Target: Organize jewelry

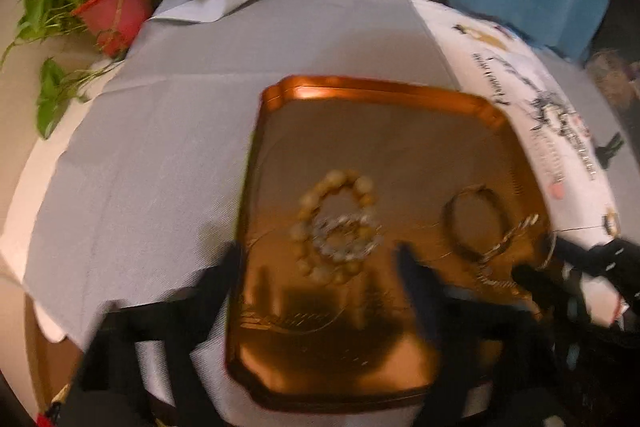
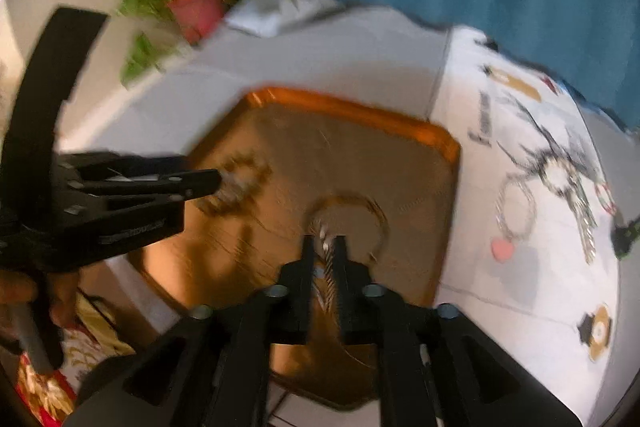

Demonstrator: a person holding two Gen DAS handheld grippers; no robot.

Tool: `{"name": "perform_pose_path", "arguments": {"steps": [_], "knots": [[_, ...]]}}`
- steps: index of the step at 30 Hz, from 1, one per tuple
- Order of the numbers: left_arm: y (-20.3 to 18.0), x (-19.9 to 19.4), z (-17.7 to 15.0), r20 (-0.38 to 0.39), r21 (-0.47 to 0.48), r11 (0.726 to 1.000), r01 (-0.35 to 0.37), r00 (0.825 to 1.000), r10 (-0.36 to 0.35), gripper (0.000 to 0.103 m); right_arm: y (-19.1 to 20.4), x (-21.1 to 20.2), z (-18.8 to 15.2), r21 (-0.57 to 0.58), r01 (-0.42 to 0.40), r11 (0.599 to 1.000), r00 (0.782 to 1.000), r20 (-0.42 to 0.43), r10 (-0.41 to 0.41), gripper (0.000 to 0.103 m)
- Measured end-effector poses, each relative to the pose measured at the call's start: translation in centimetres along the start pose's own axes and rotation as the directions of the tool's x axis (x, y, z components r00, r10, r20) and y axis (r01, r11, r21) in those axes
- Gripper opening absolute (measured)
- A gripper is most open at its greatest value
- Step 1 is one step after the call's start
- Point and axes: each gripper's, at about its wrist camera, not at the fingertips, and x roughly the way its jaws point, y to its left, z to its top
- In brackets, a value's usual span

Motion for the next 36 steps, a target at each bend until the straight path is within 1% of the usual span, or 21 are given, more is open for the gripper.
{"name": "perform_pose_path", "arguments": {"steps": [1, 2, 4, 5, 6, 9, 13, 15, 18, 22, 24, 29, 33, 36], "knots": [[0.1, -0.4, -0.4, 0.014, 0.003, 1.0, -0.012, 1.0, 0.012, 0.09, -0.2, 0.0, -0.4, 0.005, 0.008, 1.0, 1.0, -0.007, -0.008, 0.059], [0.1, -0.8, -0.9, 0.018, 0.011, 1.0, -0.027, 0.999, 0.027, 0.09, -0.3, -0.3, -0.8, 0.013, 0.007, 1.0, 1.0, 0.009, -0.007, 0.076], [0.0, -1.5, -1.8, 0.008, 0.03, 0.998, -0.054, 0.999, 0.054, 0.09, -0.4, -1.3, -1.6, 0.026, 0.016, 1.0, 0.999, 0.029, -0.017, 0.077], [0.0, -2.2, -2.8, -0.007, 0.031, 0.996, -0.085, 0.996, 0.086, 0.09, -0.5, -1.8, -1.9, 0.029, 0.016, 0.999, 1.0, 0.024, -0.017, 0.077], [0.2, -2.9, -3.7, -0.015, 0.022, 0.995, -0.096, 0.995, 0.097, 0.09, -0.5, -2.5, -2.5, 0.04, 0.02, 0.999, 1.0, 0.019, -0.021, 0.077], [0.5, -5.3, -6.8, -0.024, -0.022, 0.997, -0.072, 0.997, 0.071, 0.09, -0.3, -4.9, -4.0, 0.078, 0.024, 0.997, 0.999, 0.021, -0.026, 0.078], [0.1, -8.7, -9.9, -0.011, -0.027, 0.998, -0.06, 0.998, 0.06, 0.09, 0.7, -8.7, -6.0, 0.077, 0.038, 0.996, 0.998, 0.04, -0.041, 0.08], [-0.3, -10.9, -11.3, 0.01, -0.004, 0.998, -0.07, 0.998, 0.07, 0.09, 1.4, -11.0, -7.0, 0.063, 0.035, 0.997, 0.998, 0.059, -0.038, 0.08], [-0.8, -13.9, -12.7, 0.048, 0.004, 0.997, -0.079, 0.996, 0.079, 0.09, 2.5, -14.6, -8.4, 0.044, 0.041, 0.998, 0.994, 0.1, -0.046, 0.081], [-1.6, -17.7, -14.4, 0.104, -0.003, 0.999, -0.046, 0.994, 0.046, 0.09, 3.5, -18.4, -10.4, 0.041, 0.053, 0.998, 0.988, 0.141, -0.059, 0.082], [-2.1, -19.3, -15.0, 0.13, 0.007, 0.999, -0.046, 0.991, 0.044, 0.09, 4.0, -20.3, -11.5, 0.038, 0.064, 0.997, 0.984, 0.165, -0.069, 0.082], [-3.3, -23.2, -16.4, 0.208, 0.032, 0.998, -0.056, 0.977, 0.049, 0.093, 4.7, -23.3, -13.4, 0.046, 0.097, 0.994, 0.972, 0.21, -0.104, 0.082], [-4.0, -24.7, -16.9, 0.235, 0.046, 0.997, -0.062, 0.971, 0.05, 0.094, 4.5, -25.1, -14.5, 0.076, 0.096, 0.992, 0.966, 0.234, -0.111, 0.082], [-4.6, -25.5, -17.2, 0.249, 0.06, 0.996, -0.064, 0.967, 0.048, 0.094, 4.4, -26.2, -15.2, 0.077, 0.1, 0.992, 0.961, 0.249, -0.117, 0.082]]}}
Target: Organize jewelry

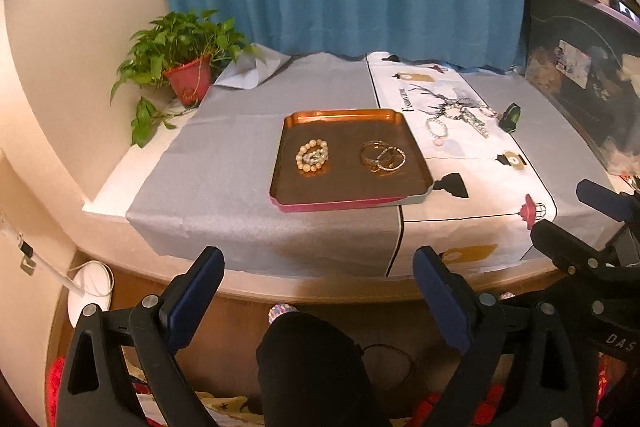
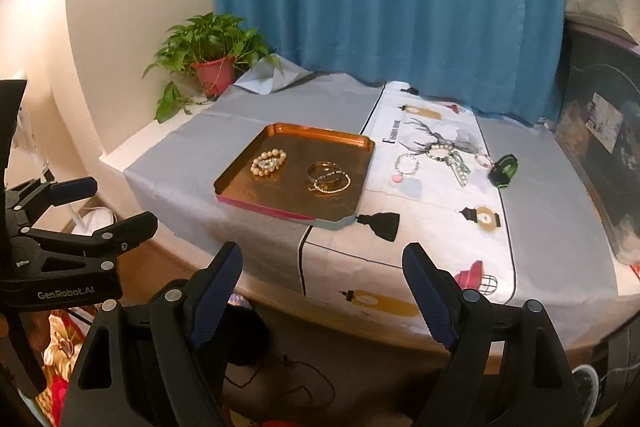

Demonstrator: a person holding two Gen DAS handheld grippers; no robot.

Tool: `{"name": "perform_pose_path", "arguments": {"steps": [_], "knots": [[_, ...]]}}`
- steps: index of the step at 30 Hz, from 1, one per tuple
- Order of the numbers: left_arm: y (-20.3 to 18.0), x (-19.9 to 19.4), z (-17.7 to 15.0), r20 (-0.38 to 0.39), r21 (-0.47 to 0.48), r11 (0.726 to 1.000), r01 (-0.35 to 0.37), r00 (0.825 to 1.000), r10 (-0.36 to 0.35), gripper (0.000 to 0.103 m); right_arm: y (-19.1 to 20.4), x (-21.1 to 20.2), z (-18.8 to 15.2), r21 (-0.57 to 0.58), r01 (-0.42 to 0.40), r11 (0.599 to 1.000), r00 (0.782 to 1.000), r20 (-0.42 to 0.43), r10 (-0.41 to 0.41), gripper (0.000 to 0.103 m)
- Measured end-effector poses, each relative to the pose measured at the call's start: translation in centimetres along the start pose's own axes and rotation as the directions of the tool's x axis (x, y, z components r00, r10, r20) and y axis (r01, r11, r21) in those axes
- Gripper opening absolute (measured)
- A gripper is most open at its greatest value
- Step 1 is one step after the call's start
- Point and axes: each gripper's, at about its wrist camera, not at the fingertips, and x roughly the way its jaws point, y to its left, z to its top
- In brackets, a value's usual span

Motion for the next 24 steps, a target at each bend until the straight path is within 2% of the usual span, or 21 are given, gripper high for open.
{"name": "perform_pose_path", "arguments": {"steps": [10, 24], "knots": [[-1.2, -0.9, -0.1, 0.012, 0.025, 1.0, -0.005, 1.0, 0.004, 0.094, -0.7, -1.2, -0.5, 0.01, 0.0, 1.0, 1.0, 0.014, 0.0, 0.083], [-2.0, 0.3, 0.1, -0.014, 0.04, 0.999, -0.004, 1.0, 0.005, 0.094, -2.0, 0.0, -1.0, 0.044, -0.004, 0.999, 1.0, -0.014, 0.004, 0.083]]}}
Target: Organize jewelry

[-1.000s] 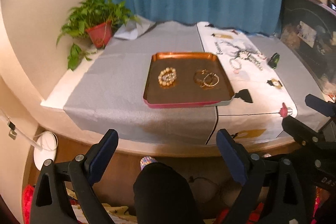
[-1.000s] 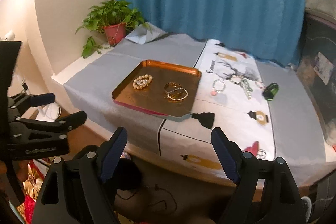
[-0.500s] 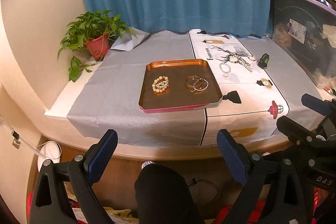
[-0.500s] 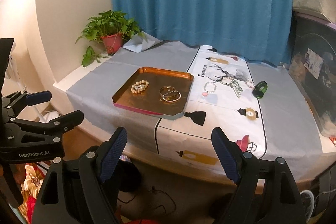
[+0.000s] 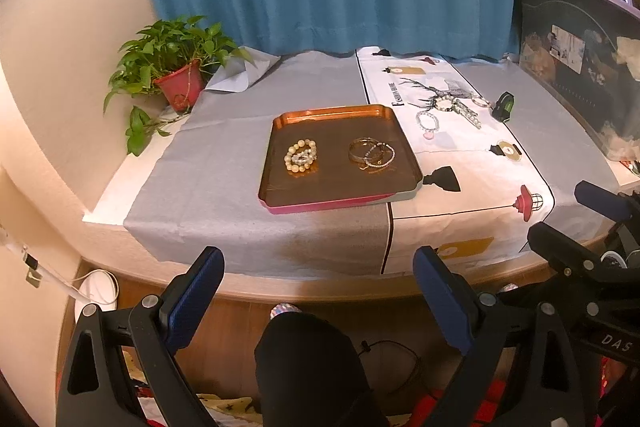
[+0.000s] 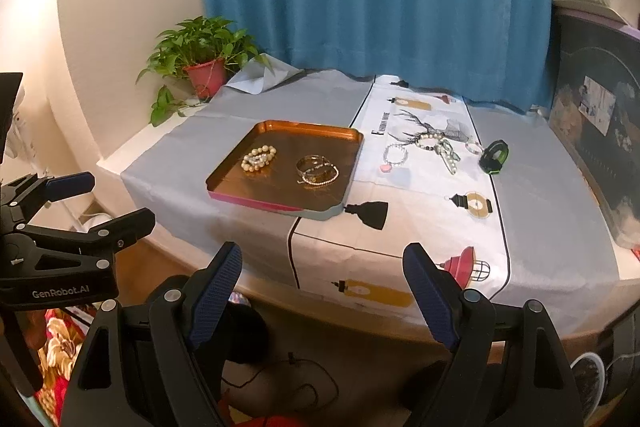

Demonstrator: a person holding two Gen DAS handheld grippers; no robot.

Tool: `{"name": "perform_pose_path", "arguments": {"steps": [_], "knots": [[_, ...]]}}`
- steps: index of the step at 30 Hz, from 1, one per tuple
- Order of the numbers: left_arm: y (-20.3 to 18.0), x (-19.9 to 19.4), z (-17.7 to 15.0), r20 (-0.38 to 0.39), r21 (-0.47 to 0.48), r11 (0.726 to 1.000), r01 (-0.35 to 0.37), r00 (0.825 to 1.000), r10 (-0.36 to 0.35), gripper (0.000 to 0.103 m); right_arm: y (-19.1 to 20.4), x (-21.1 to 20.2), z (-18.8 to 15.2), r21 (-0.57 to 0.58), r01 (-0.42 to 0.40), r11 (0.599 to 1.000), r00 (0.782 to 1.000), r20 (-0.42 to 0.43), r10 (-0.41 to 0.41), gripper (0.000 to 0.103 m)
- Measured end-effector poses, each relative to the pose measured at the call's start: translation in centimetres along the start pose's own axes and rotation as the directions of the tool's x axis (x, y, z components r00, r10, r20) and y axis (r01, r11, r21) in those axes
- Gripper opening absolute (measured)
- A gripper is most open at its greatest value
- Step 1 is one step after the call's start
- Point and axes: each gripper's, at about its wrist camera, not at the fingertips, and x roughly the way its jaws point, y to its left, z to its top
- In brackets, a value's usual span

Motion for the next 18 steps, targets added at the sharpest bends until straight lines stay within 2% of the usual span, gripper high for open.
{"name": "perform_pose_path", "arguments": {"steps": [18], "knots": [[-2.7, 4.2, 2.3, -0.064, 0.046, 0.999, 0.022, 0.998, -0.019, 0.094, -3.7, 2.9, 0.2, 0.055, 0.026, 0.998, 0.999, -0.041, -0.024, 0.083]]}}
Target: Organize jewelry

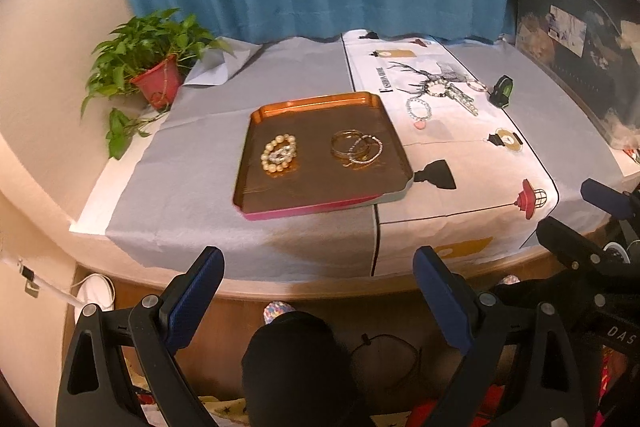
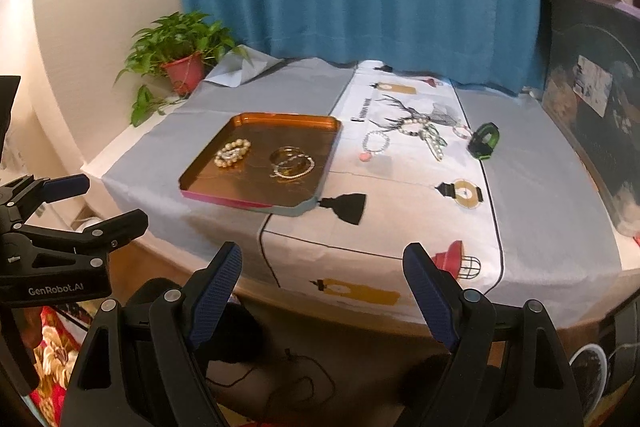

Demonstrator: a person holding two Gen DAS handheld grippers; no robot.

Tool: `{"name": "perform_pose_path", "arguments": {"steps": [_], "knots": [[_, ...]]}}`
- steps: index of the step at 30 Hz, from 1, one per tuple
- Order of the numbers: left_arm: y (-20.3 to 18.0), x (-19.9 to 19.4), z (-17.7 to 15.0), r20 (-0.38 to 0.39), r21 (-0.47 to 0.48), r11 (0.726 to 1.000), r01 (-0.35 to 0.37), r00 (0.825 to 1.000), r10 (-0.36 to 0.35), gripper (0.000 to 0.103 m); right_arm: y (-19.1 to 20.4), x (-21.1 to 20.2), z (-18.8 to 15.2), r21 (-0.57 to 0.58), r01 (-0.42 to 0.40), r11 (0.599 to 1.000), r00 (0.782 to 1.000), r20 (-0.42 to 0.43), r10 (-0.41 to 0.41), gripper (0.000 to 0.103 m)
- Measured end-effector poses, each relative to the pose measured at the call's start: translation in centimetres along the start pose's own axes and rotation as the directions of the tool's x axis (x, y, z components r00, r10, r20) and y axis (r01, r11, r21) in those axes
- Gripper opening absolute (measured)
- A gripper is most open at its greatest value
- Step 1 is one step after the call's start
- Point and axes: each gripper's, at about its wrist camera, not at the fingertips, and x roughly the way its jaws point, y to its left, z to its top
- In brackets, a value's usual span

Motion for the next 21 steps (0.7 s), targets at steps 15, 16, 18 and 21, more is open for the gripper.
{"name": "perform_pose_path", "arguments": {"steps": [15, 16, 18, 21], "knots": [[-7.2, 8.9, 9.8, -0.057, 0.059, 0.989, 0.138, 0.989, -0.135, 0.094, -11.9, 5.0, 1.1, 0.166, 0.138, 0.976, 0.99, -0.042, -0.133, 0.083], [-8.1, 9.7, 10.7, -0.064, 0.069, 0.986, 0.155, 0.987, -0.151, 0.094, -13.0, 5.6, 1.2, 0.176, 0.151, 0.973, 0.988, -0.046, -0.145, 0.083], [-9.8, 11.7, 12.6, -0.08, 0.084, 0.976, 0.2, 0.978, -0.193, 0.094, -15.3, 7.1, 1.8, 0.198, 0.177, 0.964, 0.984, -0.054, -0.17, 0.083], [-12.2, 15.0, 15.0, -0.098, 0.114, 0.968, 0.223, 0.972, -0.212, 0.094, -18.8, 9.7, 2.8, 0.235, 0.203, 0.951, 0.979, -0.069, -0.191, 0.083]]}}
